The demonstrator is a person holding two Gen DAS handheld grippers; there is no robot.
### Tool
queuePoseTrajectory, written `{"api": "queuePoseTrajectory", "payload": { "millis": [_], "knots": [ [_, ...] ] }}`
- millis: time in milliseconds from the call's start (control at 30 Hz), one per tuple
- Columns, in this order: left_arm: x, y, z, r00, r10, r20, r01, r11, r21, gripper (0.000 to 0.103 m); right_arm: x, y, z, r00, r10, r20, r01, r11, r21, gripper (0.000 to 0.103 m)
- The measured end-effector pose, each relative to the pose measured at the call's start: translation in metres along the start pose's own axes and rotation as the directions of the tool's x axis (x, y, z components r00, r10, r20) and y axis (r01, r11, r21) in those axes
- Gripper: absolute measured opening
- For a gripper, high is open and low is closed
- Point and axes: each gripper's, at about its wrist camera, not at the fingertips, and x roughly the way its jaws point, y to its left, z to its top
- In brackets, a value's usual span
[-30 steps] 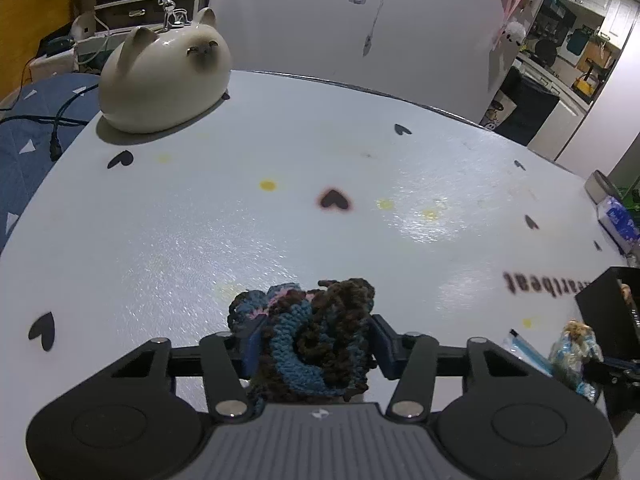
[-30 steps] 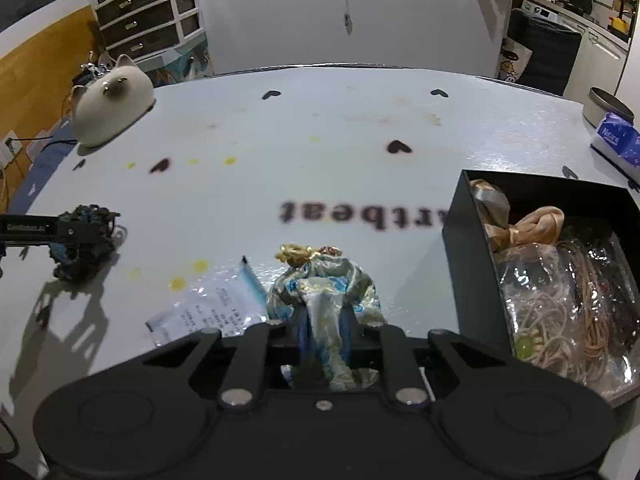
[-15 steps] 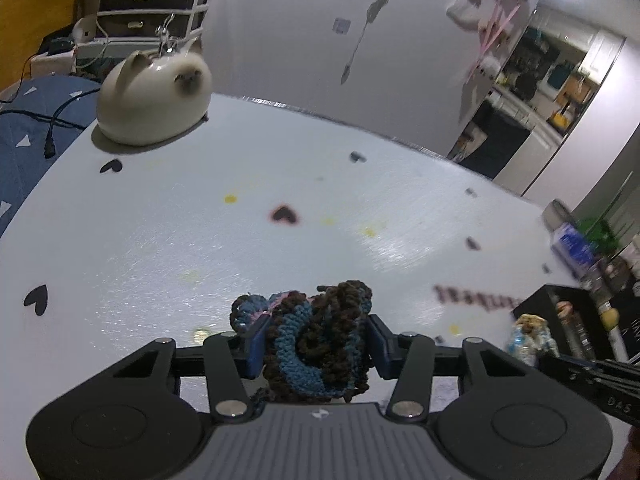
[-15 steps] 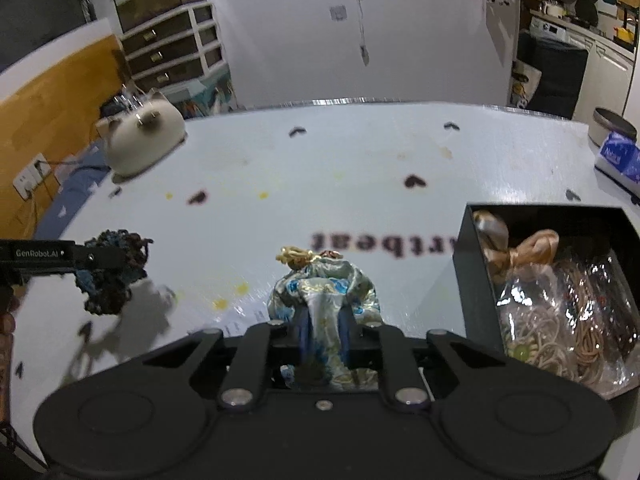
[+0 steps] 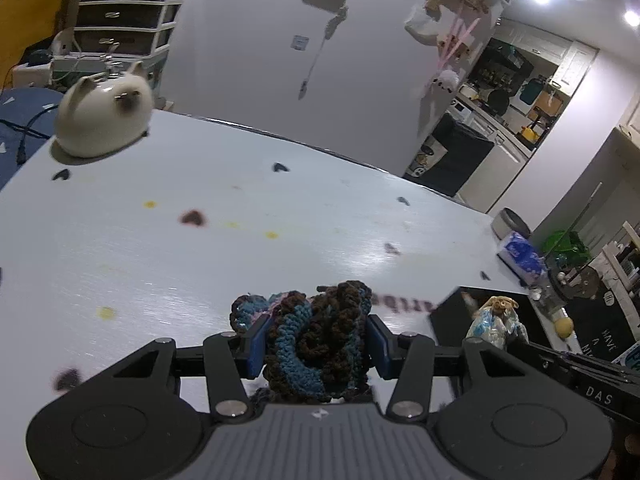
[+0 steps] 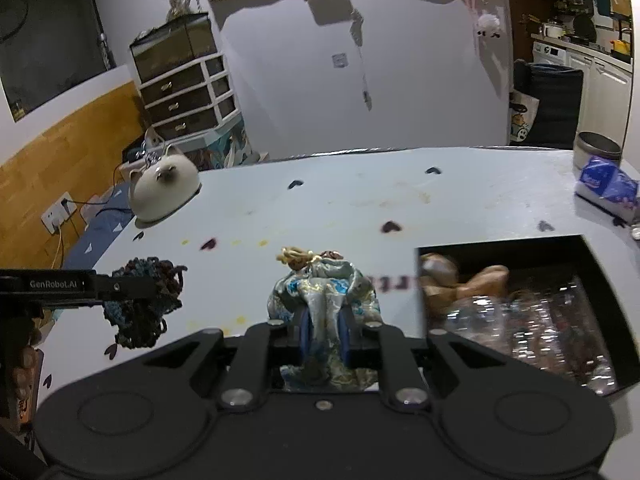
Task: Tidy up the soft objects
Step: 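Carry the floral pouch and crocheted scrunchie over the black box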
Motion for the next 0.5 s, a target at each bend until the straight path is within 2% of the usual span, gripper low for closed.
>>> {"api": "queuePoseTrajectory", "payload": {
  "millis": [500],
  "knots": [
    [0.041, -0.146, -0.024, 0.996, -0.085, -0.004, 0.085, 0.994, 0.069, 0.051, -0.052, -0.132, 0.011, 0.999, -0.019, 0.049, 0.017, 0.999, 0.041, 0.016]
  ]
}}
